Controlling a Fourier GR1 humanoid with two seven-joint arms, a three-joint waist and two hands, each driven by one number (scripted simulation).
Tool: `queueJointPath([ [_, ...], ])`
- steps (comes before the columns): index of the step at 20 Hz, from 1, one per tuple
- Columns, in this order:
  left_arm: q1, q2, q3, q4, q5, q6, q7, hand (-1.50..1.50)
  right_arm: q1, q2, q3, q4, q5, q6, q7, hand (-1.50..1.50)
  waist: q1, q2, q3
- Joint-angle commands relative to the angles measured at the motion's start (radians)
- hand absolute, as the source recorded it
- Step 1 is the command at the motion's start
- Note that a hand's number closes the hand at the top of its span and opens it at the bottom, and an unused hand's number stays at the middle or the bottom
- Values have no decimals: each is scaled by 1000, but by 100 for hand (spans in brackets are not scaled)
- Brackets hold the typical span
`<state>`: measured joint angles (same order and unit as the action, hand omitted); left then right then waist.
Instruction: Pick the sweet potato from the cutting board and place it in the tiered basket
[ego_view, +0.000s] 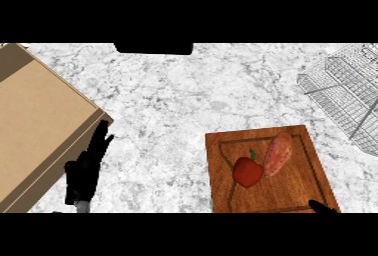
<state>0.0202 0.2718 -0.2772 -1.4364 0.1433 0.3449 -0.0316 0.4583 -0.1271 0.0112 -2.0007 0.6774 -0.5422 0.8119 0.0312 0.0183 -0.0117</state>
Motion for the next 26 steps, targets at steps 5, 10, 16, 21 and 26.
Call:
queueJointPath([
  [5, -11, -12, -5, 63, -12, 9, 42, 0, -138, 16, 74, -159, 351, 297, 472, -150, 10, -1, 1],
  [10, 11, -22, -13, 63, -22, 17, 38, 0, -313, 104, 119, -101, 531, 470, 606, -150, 18, -5, 4],
  [16, 2, -12, 3, 53, 0, -13, 43, 0, -397, 126, 124, 41, 517, 588, 675, -150, 12, -5, 7],
  [21, 2, -30, -3, 49, -17, 14, 55, 0, -446, 127, 121, 114, 477, 585, 675, -150, -7, -10, 9],
  [26, -2, -30, -1, 63, -27, 14, 55, 0, -580, 127, 41, 202, 428, 625, 675, -150, -12, -11, 9],
])
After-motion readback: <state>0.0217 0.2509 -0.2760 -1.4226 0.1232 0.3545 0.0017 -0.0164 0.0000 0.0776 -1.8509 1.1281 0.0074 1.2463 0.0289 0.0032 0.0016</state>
